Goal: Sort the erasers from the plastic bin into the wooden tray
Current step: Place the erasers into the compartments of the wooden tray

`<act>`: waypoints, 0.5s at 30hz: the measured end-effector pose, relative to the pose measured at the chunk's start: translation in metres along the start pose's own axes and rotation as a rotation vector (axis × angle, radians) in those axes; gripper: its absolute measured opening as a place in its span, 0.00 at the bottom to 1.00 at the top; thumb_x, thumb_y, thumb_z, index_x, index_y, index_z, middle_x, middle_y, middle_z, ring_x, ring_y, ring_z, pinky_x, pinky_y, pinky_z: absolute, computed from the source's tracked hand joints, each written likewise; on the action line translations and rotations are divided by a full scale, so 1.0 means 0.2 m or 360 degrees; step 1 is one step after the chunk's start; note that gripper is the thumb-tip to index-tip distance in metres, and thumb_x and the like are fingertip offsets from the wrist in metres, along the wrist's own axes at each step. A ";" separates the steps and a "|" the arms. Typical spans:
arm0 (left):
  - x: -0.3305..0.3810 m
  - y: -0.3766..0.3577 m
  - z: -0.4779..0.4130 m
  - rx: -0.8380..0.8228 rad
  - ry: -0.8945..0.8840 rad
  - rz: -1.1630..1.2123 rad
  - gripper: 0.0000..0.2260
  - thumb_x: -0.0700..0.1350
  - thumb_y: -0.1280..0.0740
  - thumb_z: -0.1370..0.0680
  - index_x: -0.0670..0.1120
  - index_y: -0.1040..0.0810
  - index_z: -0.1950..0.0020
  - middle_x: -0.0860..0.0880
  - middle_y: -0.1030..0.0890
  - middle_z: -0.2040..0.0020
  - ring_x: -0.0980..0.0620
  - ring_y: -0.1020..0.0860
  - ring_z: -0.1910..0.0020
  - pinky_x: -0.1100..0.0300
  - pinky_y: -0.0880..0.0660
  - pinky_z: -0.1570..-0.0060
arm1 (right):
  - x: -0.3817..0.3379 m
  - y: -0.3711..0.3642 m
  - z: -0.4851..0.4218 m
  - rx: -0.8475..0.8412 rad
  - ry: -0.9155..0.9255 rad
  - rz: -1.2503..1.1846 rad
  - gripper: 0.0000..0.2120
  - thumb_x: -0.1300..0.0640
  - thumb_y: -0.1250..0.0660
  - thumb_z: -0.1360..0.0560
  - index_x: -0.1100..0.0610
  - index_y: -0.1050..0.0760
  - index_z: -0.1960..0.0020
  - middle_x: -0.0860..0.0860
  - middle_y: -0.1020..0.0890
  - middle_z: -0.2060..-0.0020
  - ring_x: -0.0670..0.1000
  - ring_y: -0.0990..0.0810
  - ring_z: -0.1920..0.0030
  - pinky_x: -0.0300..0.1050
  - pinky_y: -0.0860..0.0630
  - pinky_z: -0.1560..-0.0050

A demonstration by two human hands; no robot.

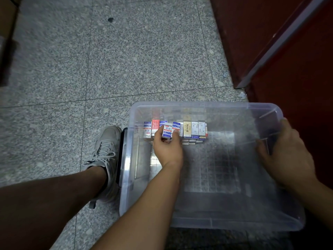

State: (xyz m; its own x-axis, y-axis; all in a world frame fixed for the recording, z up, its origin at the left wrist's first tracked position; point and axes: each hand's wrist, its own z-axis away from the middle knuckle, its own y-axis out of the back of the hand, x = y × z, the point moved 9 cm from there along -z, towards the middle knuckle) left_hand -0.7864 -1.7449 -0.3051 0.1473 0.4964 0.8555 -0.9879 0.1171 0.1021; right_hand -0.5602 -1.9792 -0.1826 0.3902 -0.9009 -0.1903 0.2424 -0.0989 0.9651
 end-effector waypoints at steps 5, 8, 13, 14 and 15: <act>0.04 0.04 -0.01 -0.0037 -0.0012 0.0044 0.11 0.42 0.26 0.24 0.55 0.23 0.48 0.50 0.14 0.52 0.56 0.16 0.56 0.55 0.20 0.44 | -0.01 0.00 0.00 -0.0006 0.0020 -0.0005 0.33 0.42 0.35 0.24 0.57 0.41 0.27 0.62 0.26 0.43 0.63 0.22 0.48 0.63 0.20 0.57; 0.09 0.05 -0.01 -0.0104 -0.0058 0.0003 0.08 0.42 0.27 0.22 0.53 0.23 0.49 0.51 0.15 0.55 0.56 0.18 0.57 0.58 0.21 0.46 | -0.01 0.00 0.00 -0.0005 0.0023 -0.0006 0.32 0.44 0.34 0.24 0.58 0.40 0.28 0.62 0.25 0.43 0.64 0.22 0.47 0.62 0.20 0.55; 0.20 0.07 0.07 -0.0246 -0.0088 -0.0086 0.07 0.42 0.28 0.21 0.52 0.23 0.47 0.50 0.17 0.55 0.57 0.20 0.58 0.65 0.22 0.48 | -0.03 0.02 0.02 0.0002 0.0025 -0.0031 0.31 0.47 0.35 0.25 0.59 0.40 0.28 0.62 0.26 0.44 0.63 0.22 0.48 0.60 0.21 0.55; 0.23 0.07 0.08 -0.0278 -0.0121 -0.0120 0.08 0.42 0.28 0.22 0.51 0.23 0.46 0.49 0.16 0.53 0.55 0.19 0.56 0.61 0.21 0.44 | -0.03 0.03 0.02 -0.0011 0.0019 -0.0031 0.31 0.47 0.36 0.25 0.58 0.41 0.27 0.62 0.26 0.44 0.63 0.22 0.48 0.60 0.21 0.55; 0.26 0.07 0.10 -0.0318 -0.0165 -0.0155 0.08 0.43 0.27 0.22 0.51 0.22 0.45 0.48 0.15 0.51 0.52 0.17 0.53 0.55 0.21 0.41 | -0.03 0.03 0.02 -0.0041 0.0005 -0.0029 0.33 0.46 0.36 0.25 0.58 0.42 0.26 0.62 0.26 0.43 0.63 0.23 0.47 0.61 0.20 0.54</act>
State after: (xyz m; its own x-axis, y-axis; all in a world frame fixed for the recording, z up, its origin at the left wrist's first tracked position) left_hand -0.7933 -1.7341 -0.2487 0.2250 0.3846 0.8953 -0.9384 0.3328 0.0929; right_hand -0.5649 -1.9762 -0.1749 0.3884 -0.8976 -0.2086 0.2722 -0.1045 0.9565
